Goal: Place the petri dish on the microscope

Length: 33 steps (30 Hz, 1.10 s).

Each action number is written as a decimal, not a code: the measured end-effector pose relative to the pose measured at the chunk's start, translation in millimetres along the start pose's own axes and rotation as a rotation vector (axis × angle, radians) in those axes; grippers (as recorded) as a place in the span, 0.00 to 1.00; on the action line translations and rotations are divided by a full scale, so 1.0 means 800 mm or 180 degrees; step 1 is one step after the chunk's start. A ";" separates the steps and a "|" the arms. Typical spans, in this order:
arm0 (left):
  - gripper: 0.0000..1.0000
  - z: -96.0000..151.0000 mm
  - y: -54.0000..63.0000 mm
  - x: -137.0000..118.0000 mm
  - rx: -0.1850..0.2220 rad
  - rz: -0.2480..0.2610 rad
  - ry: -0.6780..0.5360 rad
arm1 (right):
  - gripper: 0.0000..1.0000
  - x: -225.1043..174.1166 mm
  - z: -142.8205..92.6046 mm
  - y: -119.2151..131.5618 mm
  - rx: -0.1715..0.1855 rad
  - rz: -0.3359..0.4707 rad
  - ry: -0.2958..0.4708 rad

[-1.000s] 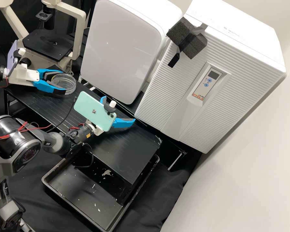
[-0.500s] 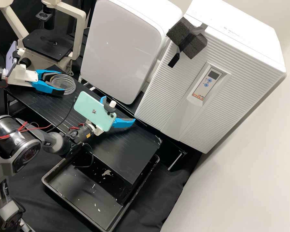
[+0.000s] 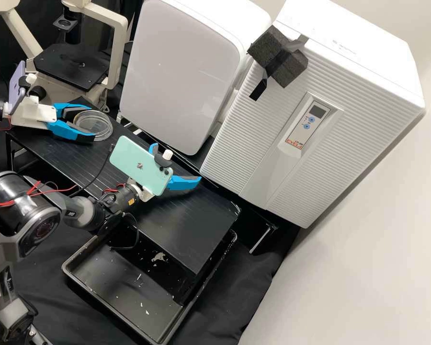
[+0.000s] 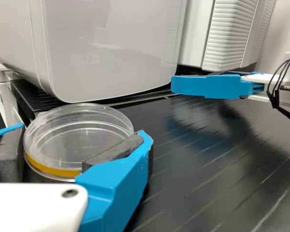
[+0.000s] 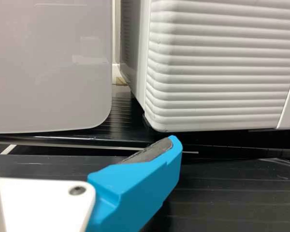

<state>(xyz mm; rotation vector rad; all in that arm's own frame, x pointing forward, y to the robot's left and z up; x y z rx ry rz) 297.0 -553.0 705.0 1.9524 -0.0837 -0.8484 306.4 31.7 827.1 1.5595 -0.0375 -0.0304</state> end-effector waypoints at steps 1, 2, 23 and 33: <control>1.00 0.000 0.000 0.000 0.0000 0.0000 0.0000 | 1.00 0.000 0.000 0.000 0.0000 0.0000 0.0000; 1.00 0.000 0.000 0.000 0.0000 0.0000 0.0000 | 1.00 0.000 0.000 0.000 0.0000 0.0000 0.0000; 1.00 0.019 -0.002 0.016 0.0042 -0.0079 -0.0129 | 1.00 0.000 0.000 0.000 0.0000 0.0000 0.0000; 1.00 0.026 -0.004 0.021 0.0039 -0.0117 -0.0150 | 1.00 0.000 0.000 0.000 0.0000 0.0000 0.0000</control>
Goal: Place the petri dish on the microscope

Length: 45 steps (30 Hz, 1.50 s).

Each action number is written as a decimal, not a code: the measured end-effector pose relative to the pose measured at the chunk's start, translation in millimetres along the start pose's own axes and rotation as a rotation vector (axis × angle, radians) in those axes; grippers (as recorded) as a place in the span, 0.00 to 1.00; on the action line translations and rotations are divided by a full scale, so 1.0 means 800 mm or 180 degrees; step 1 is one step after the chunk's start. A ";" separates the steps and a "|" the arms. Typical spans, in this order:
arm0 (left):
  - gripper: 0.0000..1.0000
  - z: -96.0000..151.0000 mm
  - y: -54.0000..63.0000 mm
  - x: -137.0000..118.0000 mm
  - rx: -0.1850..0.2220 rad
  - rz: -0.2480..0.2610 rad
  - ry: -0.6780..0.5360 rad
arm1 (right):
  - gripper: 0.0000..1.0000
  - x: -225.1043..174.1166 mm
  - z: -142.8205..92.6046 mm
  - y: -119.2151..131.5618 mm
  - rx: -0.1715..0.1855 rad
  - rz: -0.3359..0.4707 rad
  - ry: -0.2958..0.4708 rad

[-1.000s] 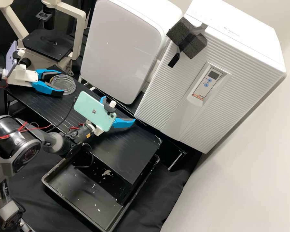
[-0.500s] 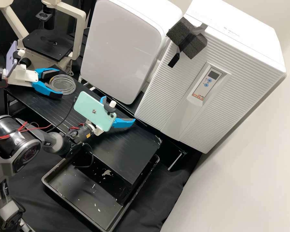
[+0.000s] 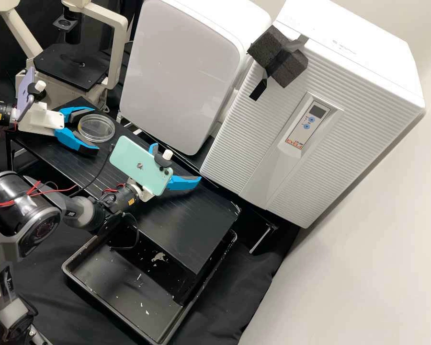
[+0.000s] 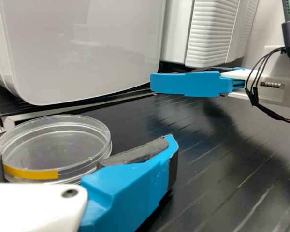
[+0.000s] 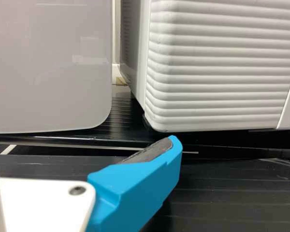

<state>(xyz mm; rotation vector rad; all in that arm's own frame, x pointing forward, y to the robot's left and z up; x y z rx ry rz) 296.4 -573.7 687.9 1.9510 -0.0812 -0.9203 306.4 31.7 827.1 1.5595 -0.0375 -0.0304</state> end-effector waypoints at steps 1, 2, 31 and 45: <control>1.00 0.000 0.000 0.000 0.0000 0.0000 0.0000 | 1.00 0.000 0.000 0.000 0.0000 0.0000 0.0000; 1.00 0.000 -0.001 0.000 -0.0001 -0.0004 0.0001 | 1.00 0.000 0.000 0.000 0.0000 0.0000 0.0000; 1.00 -0.009 -0.001 0.002 -0.0069 0.0011 0.0084 | 1.00 0.000 0.000 0.000 0.0000 0.0000 0.0000; 0.00 -0.009 -0.001 0.002 -0.0023 0.0010 0.0084 | 1.00 0.000 0.000 0.000 0.0000 0.0000 0.0000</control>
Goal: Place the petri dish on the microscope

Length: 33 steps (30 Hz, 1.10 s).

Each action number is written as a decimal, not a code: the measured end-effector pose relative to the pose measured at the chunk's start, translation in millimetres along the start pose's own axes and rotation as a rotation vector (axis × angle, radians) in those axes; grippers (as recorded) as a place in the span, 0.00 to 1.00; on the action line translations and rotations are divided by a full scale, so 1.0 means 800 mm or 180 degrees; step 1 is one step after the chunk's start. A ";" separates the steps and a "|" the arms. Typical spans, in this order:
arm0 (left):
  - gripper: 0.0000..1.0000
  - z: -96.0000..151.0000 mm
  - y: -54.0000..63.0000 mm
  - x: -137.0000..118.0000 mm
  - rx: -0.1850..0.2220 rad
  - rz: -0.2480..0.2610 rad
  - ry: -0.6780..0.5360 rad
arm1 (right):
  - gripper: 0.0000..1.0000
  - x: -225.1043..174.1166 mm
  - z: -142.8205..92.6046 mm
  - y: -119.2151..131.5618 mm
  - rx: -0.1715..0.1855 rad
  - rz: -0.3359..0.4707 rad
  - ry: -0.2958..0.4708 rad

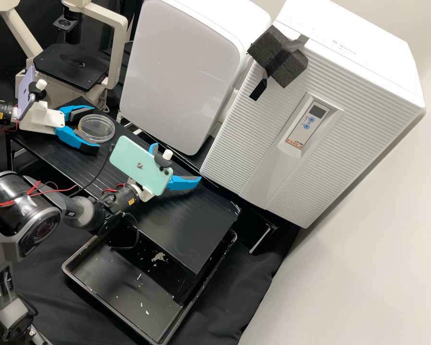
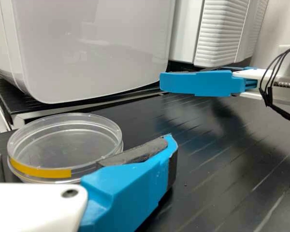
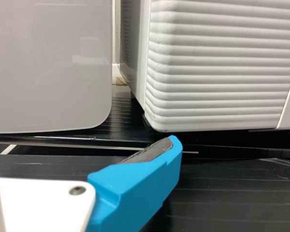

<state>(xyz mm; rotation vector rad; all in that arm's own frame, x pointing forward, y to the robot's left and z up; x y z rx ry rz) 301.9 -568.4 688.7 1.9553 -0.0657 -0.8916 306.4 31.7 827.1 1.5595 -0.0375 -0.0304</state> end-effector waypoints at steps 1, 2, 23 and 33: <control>0.00 0.000 0.000 0.000 0.0000 0.0000 0.0000 | 1.00 0.000 0.000 0.000 0.0000 0.0000 0.0000; 0.00 0.000 0.000 0.000 0.0000 0.0000 0.0000 | 1.00 0.000 0.000 0.000 0.0000 0.0000 0.0000; 0.00 -0.001 0.000 0.000 0.0024 0.0009 0.0029 | 1.00 0.000 0.000 0.000 0.0000 0.0000 0.0000; 0.00 -0.001 0.000 0.000 0.0045 0.0009 0.0029 | 1.00 0.000 0.000 0.000 0.0000 0.0000 0.0000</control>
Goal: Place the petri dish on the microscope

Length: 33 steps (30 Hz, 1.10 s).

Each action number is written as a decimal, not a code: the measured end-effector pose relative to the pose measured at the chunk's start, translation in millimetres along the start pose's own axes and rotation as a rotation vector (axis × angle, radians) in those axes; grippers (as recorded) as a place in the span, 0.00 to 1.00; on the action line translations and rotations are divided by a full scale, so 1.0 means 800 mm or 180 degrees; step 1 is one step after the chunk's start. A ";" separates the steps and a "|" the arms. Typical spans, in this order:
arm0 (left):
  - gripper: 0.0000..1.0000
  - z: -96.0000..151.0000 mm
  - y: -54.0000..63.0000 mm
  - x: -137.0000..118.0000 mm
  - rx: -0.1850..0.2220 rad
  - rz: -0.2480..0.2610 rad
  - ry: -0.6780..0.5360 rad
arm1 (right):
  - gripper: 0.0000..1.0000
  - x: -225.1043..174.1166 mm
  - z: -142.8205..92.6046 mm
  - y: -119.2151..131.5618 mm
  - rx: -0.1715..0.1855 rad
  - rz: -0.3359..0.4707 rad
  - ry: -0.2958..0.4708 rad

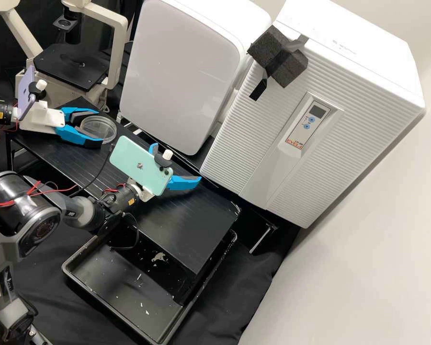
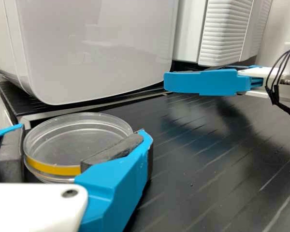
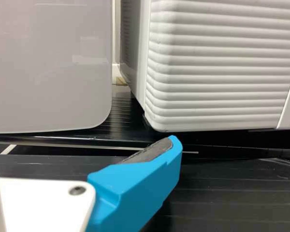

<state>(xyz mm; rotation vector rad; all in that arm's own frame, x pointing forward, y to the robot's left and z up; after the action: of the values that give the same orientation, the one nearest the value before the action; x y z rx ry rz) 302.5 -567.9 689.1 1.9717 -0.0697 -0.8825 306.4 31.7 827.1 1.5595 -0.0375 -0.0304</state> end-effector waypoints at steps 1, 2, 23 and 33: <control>0.00 0.000 0.000 0.000 0.0000 0.0000 0.0000 | 1.00 0.000 0.000 0.000 0.0000 0.0000 0.0000; 0.00 0.000 0.000 0.000 0.0000 0.0000 0.0000 | 1.00 0.000 0.000 0.000 0.0000 0.0000 0.0000; 0.00 -0.015 0.016 -0.023 0.0012 0.0085 0.0191 | 1.00 0.000 0.000 0.000 0.0000 0.0000 0.0000; 0.00 -0.038 0.027 -0.037 -0.0069 0.0179 0.0388 | 1.00 0.000 0.000 0.000 0.0000 0.0000 0.0000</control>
<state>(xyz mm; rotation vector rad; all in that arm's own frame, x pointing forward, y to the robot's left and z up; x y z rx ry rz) 305.4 -545.8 731.3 1.9892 -0.0447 -0.7226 306.4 31.7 827.1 1.5595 -0.0375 -0.0304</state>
